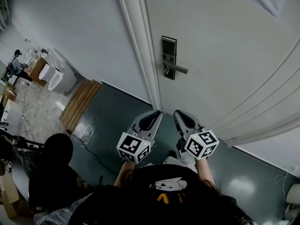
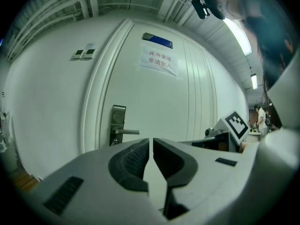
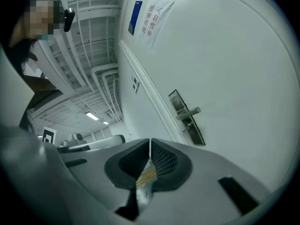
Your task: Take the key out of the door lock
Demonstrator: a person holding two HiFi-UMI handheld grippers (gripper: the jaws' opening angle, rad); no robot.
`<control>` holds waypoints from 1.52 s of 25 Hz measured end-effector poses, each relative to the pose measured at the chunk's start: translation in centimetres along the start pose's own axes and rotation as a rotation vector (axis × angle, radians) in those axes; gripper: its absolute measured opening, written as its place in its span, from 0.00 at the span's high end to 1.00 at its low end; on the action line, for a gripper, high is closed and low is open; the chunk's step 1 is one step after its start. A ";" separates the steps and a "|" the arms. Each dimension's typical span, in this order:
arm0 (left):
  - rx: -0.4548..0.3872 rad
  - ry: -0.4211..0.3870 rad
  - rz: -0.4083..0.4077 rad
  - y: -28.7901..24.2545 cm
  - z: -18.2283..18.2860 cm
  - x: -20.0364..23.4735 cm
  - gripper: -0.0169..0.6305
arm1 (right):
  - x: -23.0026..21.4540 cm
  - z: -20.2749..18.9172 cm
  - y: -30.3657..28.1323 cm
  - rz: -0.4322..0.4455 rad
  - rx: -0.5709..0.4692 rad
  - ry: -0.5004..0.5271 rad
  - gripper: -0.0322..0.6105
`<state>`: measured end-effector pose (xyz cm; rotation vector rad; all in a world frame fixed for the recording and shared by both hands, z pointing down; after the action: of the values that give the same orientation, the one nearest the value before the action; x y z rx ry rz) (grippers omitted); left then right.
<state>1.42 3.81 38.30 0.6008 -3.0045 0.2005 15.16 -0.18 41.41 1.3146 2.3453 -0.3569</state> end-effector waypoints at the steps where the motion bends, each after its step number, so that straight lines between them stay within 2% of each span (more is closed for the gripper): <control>1: 0.001 -0.002 0.006 -0.5 0.0 -0.2 0.93 | -0.4 0.1 0.1 0.009 0.001 -0.001 0.94; 11: 0.012 -0.017 0.035 -4.3 0.2 -2.1 0.93 | -3.7 0.4 1.4 0.052 0.016 -0.036 0.94; 21: 0.041 -0.013 0.049 -5.0 -0.3 -1.8 0.93 | -5.2 0.1 1.1 0.040 0.009 -0.074 0.94; 30: 0.047 -0.004 0.010 -6.0 -0.6 1.3 0.93 | -5.9 -0.3 -2.0 0.007 0.007 -0.106 0.94; 38: 0.070 -0.018 -0.059 -7.8 -0.7 6.5 0.93 | -7.0 -1.3 -7.3 -0.077 -0.016 -0.166 0.94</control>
<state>-1.50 -5.70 40.50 0.7011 -3.0032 0.2986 11.85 -8.62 46.07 1.1439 2.2590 -0.4521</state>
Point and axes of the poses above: the fingertips, and each gripper's own axes: y backward along the fingers, x to its left, z out of its top, the point moved 6 cm from there along y, backward along the fingers, and after that the axes turned 7 degrees about z, right-handed, at the moved point
